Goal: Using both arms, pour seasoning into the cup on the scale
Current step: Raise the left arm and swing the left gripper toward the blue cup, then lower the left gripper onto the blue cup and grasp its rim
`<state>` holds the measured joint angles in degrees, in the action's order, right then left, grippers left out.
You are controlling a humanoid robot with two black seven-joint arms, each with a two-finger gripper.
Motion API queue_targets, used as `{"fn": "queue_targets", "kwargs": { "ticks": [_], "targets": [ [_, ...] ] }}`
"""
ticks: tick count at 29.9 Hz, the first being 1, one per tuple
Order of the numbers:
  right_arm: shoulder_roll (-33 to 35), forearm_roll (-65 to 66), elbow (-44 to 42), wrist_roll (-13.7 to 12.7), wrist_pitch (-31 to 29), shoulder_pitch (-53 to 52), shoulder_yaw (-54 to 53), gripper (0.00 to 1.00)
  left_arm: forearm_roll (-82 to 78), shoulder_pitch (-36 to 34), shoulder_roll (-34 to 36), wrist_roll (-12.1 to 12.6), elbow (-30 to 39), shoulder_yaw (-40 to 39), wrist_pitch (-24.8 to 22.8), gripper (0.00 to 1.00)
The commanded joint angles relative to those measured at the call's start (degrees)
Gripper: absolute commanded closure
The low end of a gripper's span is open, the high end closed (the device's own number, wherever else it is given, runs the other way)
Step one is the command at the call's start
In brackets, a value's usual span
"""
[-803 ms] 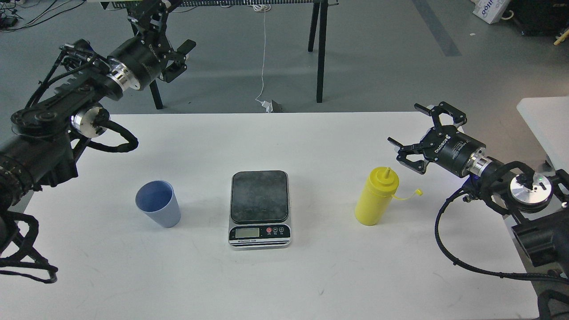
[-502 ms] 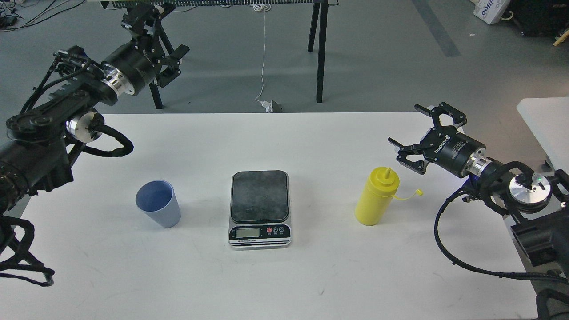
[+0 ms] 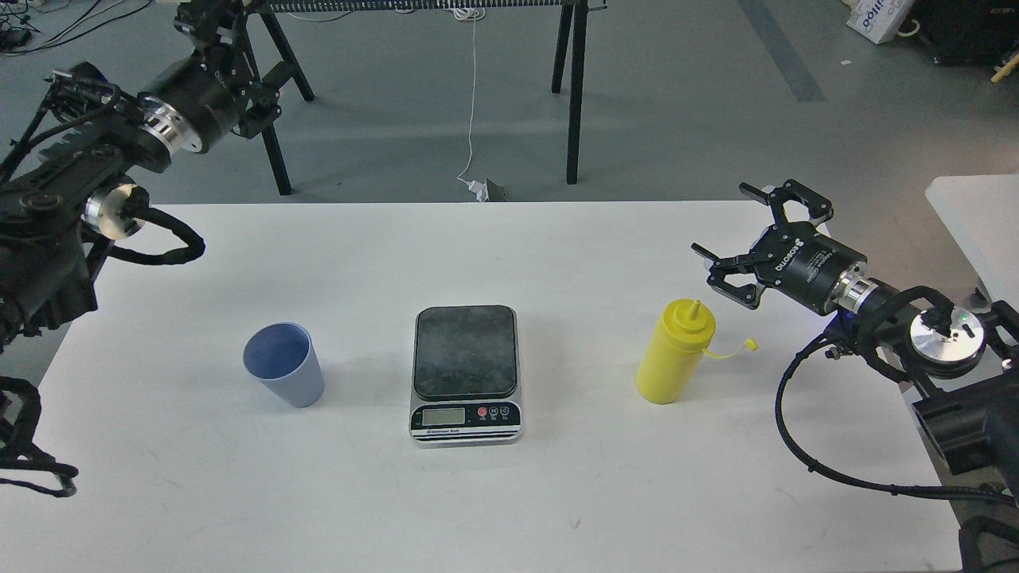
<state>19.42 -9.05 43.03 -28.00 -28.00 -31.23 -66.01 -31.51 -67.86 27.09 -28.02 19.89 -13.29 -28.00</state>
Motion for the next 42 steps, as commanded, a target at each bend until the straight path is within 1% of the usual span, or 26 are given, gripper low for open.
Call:
{"fn": "queue_targets", "kwargs": {
  "ticks": [1,4,6,8,11,13,16,18,22,36,42],
  "targets": [
    [0.01,-0.01,0.12,0.0,0.0,0.03,0.0,0.04,-23.79,-6.56,2.44,0.02,1.9,6.42,0.0,0.0],
    [0.01,-0.01,0.12,0.0,0.0,0.12,0.09,0.04,-43.4,-8.77,2.97,0.02,8.13,10.46,0.0,0.0],
    [0.09,-0.01,0.12,0.0,0.0,0.12,0.09,0.04,-55.79,-9.48,4.37,0.02,14.71,12.49,0.0,0.0],
    [0.1,-0.01,0.12,0.0,0.0,0.29,0.09,0.04,-66.18,-9.66,7.53,0.02,22.52,13.37,0.0,0.0],
    [0.18,-0.01,0.12,0.0,0.0,0.56,0.09,0.04,-72.28,-9.48,11.66,0.02,33.52,14.78,0.0,0.0],
    [0.36,-0.01,0.03,0.0,0.0,0.56,0.09,0.04,-72.55,-9.48,14.3,0.02,40.11,18.02,0.0,0.01],
    [0.45,-0.01,0.03,0.0,0.0,0.65,0.09,0.04,-72.81,-9.48,16.77,0.02,46.45,22.59,0.0,0.01],
    [0.45,-0.01,0.03,0.0,0.0,0.73,0.09,0.04,-72.9,-9.31,17.21,0.02,47.78,24.09,0.0,0.01],
    [0.45,-0.01,0.03,0.0,0.0,0.82,0.09,0.04,-73.51,-8.17,17.74,0.02,47.79,26.56,0.0,0.01],
    [0.1,-0.01,0.12,0.0,0.0,0.91,0.09,0.04,-78.79,-4.03,19.32,0.02,46.47,26.65,0.0,0.01],
    [0.1,-0.01,0.65,0.0,0.0,1.79,0.09,0.04,-80.02,-3.42,19.06,0.02,43.66,26.65,0.0,0.01]
  ]
}}
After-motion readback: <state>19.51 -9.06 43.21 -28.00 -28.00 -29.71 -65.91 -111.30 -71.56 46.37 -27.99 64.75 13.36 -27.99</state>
